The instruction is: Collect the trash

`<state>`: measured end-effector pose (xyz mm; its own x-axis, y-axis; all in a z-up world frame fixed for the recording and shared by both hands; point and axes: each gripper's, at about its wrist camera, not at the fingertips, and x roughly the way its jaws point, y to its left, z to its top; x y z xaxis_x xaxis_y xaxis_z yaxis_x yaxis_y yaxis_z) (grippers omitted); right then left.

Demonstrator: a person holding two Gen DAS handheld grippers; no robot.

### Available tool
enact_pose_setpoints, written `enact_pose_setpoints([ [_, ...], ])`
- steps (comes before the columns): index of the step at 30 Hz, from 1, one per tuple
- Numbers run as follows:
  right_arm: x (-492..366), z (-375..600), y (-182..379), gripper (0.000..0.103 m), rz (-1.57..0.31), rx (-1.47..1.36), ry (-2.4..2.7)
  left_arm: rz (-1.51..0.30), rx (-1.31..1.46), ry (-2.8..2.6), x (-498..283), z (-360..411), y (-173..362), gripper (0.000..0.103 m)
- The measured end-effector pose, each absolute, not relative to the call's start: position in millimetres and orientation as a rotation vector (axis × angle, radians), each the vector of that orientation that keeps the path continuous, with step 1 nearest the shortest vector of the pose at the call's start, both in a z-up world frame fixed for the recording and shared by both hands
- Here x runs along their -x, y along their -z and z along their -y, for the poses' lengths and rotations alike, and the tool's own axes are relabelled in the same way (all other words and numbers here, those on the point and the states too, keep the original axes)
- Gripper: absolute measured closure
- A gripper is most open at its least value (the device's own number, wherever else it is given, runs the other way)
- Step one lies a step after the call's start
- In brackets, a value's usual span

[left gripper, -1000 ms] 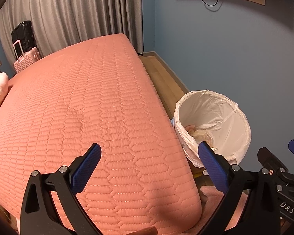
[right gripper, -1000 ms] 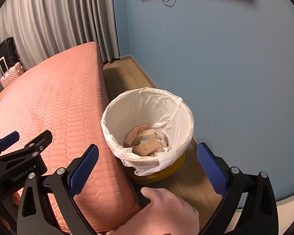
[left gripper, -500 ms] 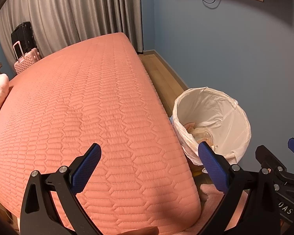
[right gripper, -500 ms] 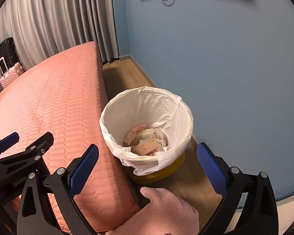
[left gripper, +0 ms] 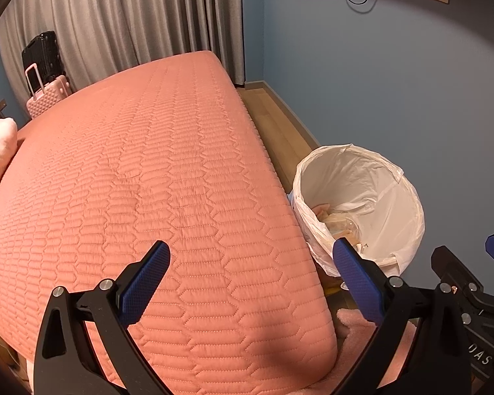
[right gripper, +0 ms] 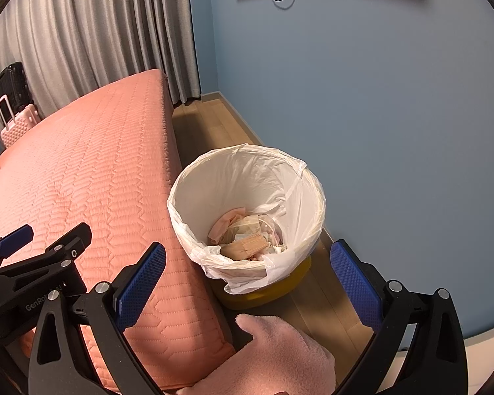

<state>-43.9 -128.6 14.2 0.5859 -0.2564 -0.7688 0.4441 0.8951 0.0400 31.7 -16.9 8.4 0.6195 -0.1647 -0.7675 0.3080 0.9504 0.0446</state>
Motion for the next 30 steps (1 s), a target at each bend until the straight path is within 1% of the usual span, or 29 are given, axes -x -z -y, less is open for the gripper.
enact_pose_setpoints([
  [30,44.4,127.4,-13.5,0.005,-0.852,-0.238,0.415,-0.866,-0.180,0.268,-30.1,18.8,-6.4,0.008],
])
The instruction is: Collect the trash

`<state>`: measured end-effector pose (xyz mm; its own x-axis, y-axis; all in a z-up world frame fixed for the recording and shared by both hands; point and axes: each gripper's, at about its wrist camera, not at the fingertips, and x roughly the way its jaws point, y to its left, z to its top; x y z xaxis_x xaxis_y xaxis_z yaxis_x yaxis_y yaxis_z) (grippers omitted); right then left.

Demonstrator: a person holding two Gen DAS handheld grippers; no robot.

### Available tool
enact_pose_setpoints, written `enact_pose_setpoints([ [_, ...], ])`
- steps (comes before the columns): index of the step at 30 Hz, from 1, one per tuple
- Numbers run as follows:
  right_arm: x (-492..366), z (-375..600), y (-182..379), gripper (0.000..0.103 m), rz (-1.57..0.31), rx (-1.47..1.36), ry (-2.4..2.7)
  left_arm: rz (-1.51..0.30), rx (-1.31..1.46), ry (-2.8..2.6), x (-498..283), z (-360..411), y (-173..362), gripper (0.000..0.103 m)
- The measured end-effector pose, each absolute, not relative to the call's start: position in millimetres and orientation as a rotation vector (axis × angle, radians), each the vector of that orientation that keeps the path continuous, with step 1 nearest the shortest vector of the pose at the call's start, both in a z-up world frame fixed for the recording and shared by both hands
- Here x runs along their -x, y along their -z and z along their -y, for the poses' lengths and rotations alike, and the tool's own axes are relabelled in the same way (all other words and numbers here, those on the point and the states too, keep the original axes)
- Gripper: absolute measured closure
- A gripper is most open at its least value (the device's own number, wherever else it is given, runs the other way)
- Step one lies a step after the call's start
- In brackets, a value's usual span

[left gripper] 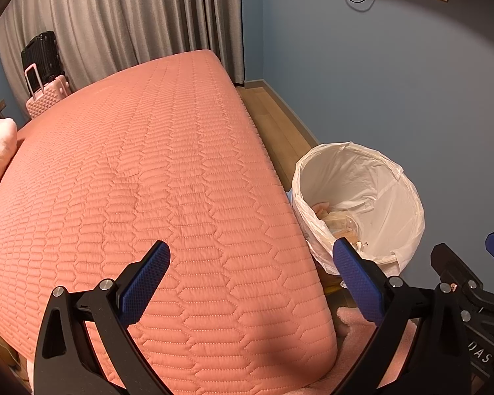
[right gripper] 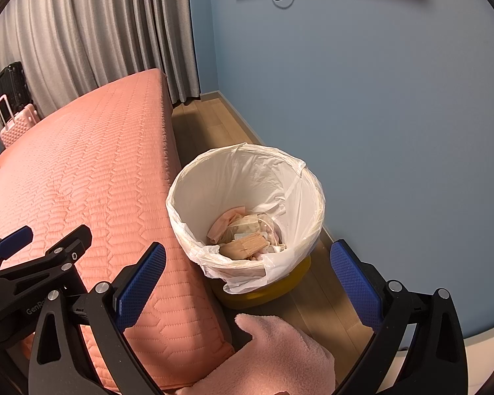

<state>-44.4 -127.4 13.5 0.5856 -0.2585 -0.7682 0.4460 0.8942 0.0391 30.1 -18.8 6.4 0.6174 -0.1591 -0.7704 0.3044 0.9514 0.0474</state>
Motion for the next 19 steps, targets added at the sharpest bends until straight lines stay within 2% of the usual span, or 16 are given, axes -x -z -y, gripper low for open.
enact_pose_setpoints([
  [19,44.3,129.4,-12.3,0.005,-0.852,-0.241,0.416,-0.879,-0.169,0.279,-32.5,17.4,-6.5,0.008],
])
